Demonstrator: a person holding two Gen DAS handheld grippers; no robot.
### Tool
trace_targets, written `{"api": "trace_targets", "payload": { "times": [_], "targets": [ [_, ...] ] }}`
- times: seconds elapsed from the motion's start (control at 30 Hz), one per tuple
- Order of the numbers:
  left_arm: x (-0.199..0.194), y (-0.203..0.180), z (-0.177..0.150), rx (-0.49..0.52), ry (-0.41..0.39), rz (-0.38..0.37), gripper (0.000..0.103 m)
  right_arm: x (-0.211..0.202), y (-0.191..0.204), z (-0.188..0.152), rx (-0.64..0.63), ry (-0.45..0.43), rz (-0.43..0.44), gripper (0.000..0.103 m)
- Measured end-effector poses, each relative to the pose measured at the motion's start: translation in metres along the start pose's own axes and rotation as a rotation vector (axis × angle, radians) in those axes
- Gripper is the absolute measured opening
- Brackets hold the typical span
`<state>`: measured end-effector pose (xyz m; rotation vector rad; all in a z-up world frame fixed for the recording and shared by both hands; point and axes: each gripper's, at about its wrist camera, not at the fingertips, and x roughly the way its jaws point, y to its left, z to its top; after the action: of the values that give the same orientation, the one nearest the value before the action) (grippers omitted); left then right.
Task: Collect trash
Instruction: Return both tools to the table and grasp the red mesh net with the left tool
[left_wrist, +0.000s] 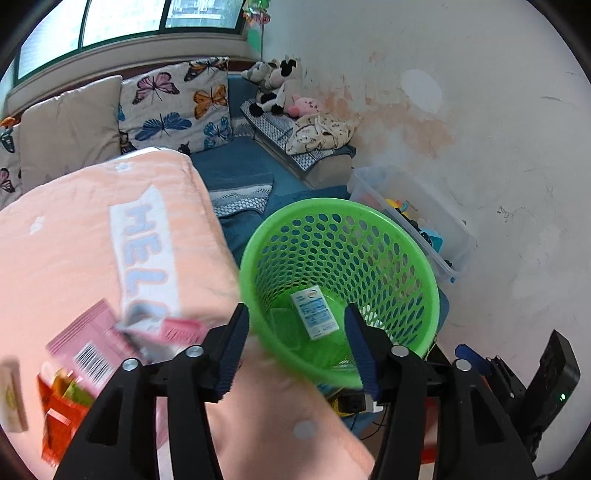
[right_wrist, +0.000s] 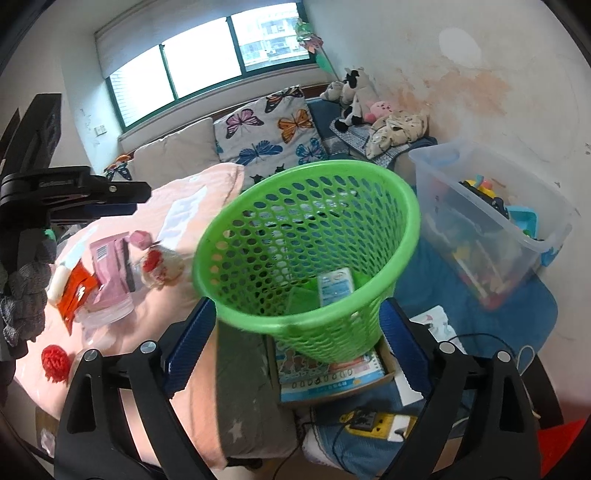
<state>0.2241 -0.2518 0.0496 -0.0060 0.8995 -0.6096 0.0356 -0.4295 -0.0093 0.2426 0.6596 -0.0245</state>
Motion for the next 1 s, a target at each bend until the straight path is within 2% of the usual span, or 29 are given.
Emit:
{"api": "trace_targets", "payload": {
  "times": [0.07, 0.37, 0.67, 0.8, 1.0],
  "targets": [
    [-0.013, 0.004, -0.008, 0.003, -0.014, 0.007, 0.063, -0.004, 0.009, -0.004, -0.009, 0.004, 0.019, 0.09],
    [-0.076, 0.043, -0.053, -0.02, -0.08, 0.057, 0.075, -0.015, 0.071, -0.025, -0.092, 0.034, 0.143, 0.091],
    [-0.121, 0.103, -0.102, -0.123, -0.107, 0.121, 0.078, -0.019, 0.143, -0.043, -0.212, 0.073, 0.286, 0.092],
    [-0.136, 0.133, -0.126, -0.188, -0.111, 0.144, 0.078, -0.015, 0.17, -0.051, -0.26, 0.094, 0.325, 0.092],
    [-0.152, 0.157, -0.16, -0.216, -0.111, 0.184, 0.079, 0.002, 0.195, -0.066, -0.313, 0.149, 0.351, 0.092]
  ]
}}
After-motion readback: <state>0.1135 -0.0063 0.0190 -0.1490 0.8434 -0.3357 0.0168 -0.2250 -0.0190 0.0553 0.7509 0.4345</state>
